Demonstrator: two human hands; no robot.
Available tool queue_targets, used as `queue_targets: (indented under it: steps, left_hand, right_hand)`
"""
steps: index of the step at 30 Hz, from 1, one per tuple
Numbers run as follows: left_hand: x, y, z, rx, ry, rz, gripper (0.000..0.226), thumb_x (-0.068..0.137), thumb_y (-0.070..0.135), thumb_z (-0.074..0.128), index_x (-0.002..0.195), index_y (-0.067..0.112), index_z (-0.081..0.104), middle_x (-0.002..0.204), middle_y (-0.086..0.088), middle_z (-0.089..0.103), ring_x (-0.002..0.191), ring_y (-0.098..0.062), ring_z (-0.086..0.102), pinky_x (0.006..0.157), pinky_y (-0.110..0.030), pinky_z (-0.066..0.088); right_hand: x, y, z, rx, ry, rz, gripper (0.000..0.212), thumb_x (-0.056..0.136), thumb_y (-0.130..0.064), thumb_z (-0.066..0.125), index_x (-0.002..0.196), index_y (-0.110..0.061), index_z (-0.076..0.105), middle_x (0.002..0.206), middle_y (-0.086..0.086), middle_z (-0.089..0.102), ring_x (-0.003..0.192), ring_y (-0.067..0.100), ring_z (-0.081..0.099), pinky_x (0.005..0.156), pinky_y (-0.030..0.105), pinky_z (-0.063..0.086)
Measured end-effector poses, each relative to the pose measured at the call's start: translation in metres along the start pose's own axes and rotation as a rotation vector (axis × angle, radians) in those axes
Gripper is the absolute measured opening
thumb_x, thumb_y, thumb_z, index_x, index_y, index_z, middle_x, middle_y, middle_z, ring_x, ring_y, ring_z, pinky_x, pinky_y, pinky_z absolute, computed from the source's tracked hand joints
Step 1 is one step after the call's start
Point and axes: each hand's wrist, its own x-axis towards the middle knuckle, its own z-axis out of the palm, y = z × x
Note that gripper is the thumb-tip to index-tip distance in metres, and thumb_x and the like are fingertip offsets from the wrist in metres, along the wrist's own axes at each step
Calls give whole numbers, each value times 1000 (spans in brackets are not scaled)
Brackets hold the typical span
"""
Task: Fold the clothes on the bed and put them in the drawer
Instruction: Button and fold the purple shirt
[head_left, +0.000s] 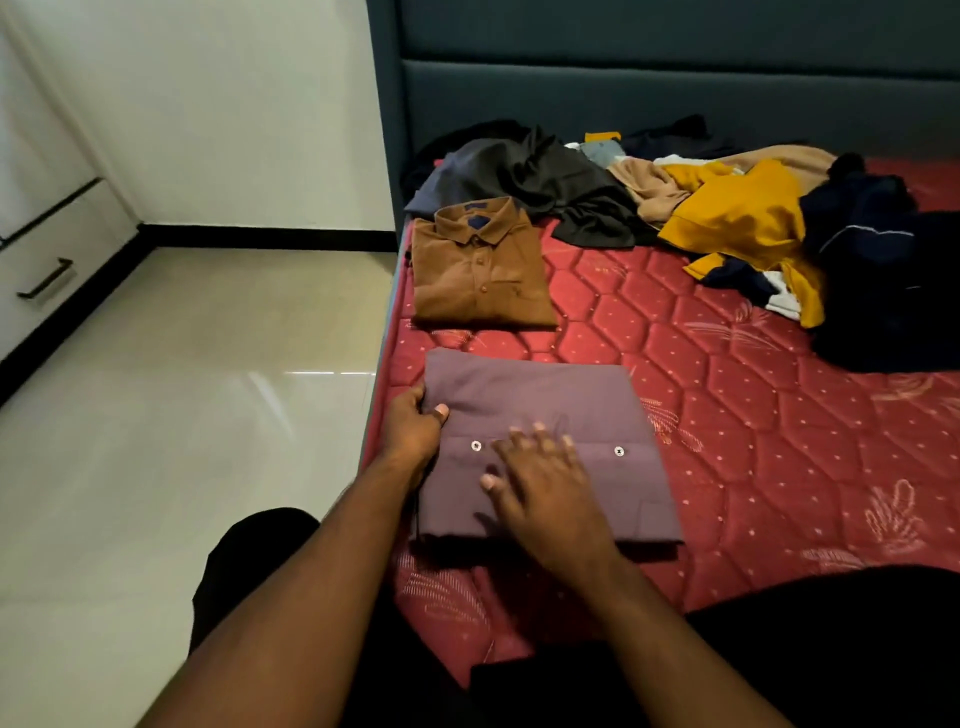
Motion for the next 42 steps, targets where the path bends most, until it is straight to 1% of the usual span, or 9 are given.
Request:
queue_targets:
  steps: [4,9,14,20,24,30,33,36,42]
  left_hand:
    - [-13,2,-9,167,78,170,40,90,7,64,130,11,60,109,-3,68,92,-16,63,63,-2,41]
    - [-11,-5,-24,503,283,277,39,89,29,62,127,22,61,110,-9,63,100,-29,59,84,-38,51]
    - [-66,-46,-26,195,234,-237,55,78,41,76,118,8,56,116,-16,63,106,-35,61,93,-44,51]
    - [-98,-46,-14,-249,183,-241,61,76,-4,75,128,12,46,120,-11,64,100,-25,66,88,-40,56]
    - [-108,-12,-11,-535,87,-269,68,78,-10,71,131,21,41,98,-5,72,83,-20,70,69,-35,59]
    - [-108,4,-24,-1001,-74,-346,13,91,19,51,102,18,58,70,-9,65,61,-24,65,59,-36,56]
    - [-97,3,-21,-598,-46,-319,34,97,10,44,126,28,44,86,-7,65,75,-26,63,72,-41,53]
    - [-67,24,-20,-220,-115,-91,72,78,35,73,141,27,39,104,-10,69,91,-26,65,81,-45,55]
    - [-37,102,-29,-536,-449,134,76,59,31,90,124,6,60,107,-7,73,91,-17,70,75,-29,58]
  right_hand:
    - [-7,28,25,-182,-292,-32,78,86,-77,12,153,-36,14,162,3,10,148,35,11,115,55,-4]
    - [-19,31,56,-254,-234,-23,74,91,-73,16,154,-34,17,160,8,20,143,37,27,111,60,11]
    - [-22,30,56,-259,-186,-46,81,88,-78,19,154,-33,14,162,6,14,146,36,18,111,64,9]
    - [-31,21,61,-253,-110,-97,96,78,-83,34,153,-24,25,160,6,20,146,31,20,111,63,10]
    - [-19,10,52,-177,-84,-56,103,64,-53,69,151,-20,25,153,7,36,138,30,36,110,58,29]
    - [8,6,-25,311,-34,148,68,71,-21,39,137,-29,50,131,6,60,116,29,57,97,37,46]
    - [32,13,-82,499,-75,196,28,87,-14,50,109,-21,66,90,5,70,84,21,65,72,39,51]
    - [45,14,-145,1091,-148,319,14,94,-14,57,99,-9,69,98,17,72,89,28,69,80,52,56]
    - [65,57,-215,1505,-177,448,25,89,-27,59,93,-10,77,104,13,73,90,25,71,80,41,59]
